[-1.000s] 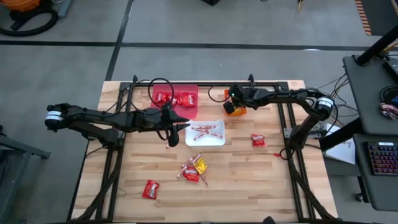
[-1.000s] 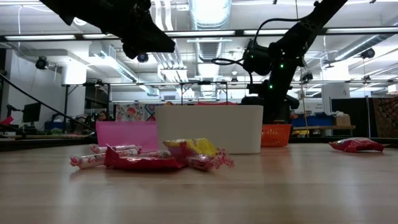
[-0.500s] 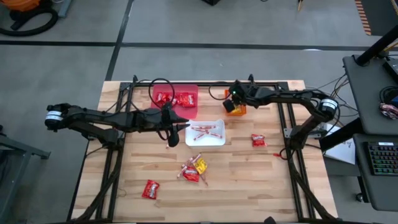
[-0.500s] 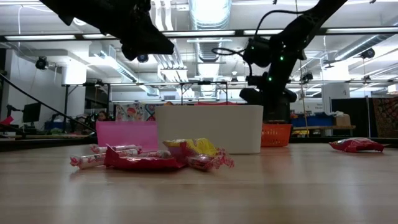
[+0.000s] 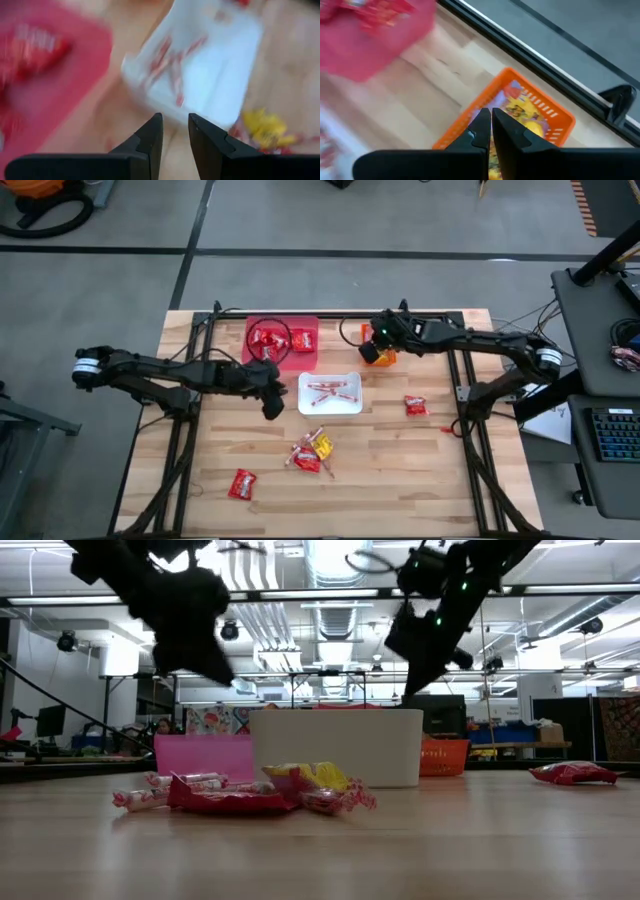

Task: Sort candy
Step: Put the white candy into the white bin, then put the red chocolate into the red bin

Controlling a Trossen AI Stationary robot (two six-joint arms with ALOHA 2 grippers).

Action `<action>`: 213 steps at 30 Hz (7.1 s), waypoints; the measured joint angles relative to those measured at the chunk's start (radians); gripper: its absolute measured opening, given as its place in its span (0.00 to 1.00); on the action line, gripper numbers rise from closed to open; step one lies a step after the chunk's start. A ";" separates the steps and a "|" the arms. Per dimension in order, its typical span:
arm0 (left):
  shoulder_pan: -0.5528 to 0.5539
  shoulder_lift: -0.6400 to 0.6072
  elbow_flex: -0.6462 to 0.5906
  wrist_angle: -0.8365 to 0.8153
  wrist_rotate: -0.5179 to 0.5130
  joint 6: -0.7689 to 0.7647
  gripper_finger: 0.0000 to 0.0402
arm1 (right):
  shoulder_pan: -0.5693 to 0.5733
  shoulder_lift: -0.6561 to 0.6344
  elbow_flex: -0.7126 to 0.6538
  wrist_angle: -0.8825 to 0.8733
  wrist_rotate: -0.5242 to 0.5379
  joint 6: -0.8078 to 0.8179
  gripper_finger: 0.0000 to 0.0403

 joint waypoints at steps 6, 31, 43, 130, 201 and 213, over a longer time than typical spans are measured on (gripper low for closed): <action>-0.029 0.014 0.000 -0.241 0.000 -0.199 0.19 | 0.103 -0.087 0.000 -0.011 0.000 0.010 0.03; -0.034 0.322 0.030 -0.273 -0.014 -0.304 0.39 | 0.253 -0.114 0.000 -0.012 0.008 0.028 0.03; -0.052 0.320 0.026 -0.278 0.041 -0.275 0.43 | 0.253 -0.113 0.000 -0.012 0.008 0.031 0.03; -0.004 0.702 0.663 -0.312 -0.061 0.568 0.29 | 0.310 -0.113 -0.002 -0.105 0.006 0.071 0.03; -0.054 -0.055 -0.002 0.084 -0.082 0.309 0.30 | 0.516 -0.113 -0.324 -0.502 -0.132 0.978 0.53; -0.054 -0.055 -0.002 0.086 -0.083 0.320 0.30 | 0.516 -0.115 -0.459 -0.271 -0.122 1.006 0.52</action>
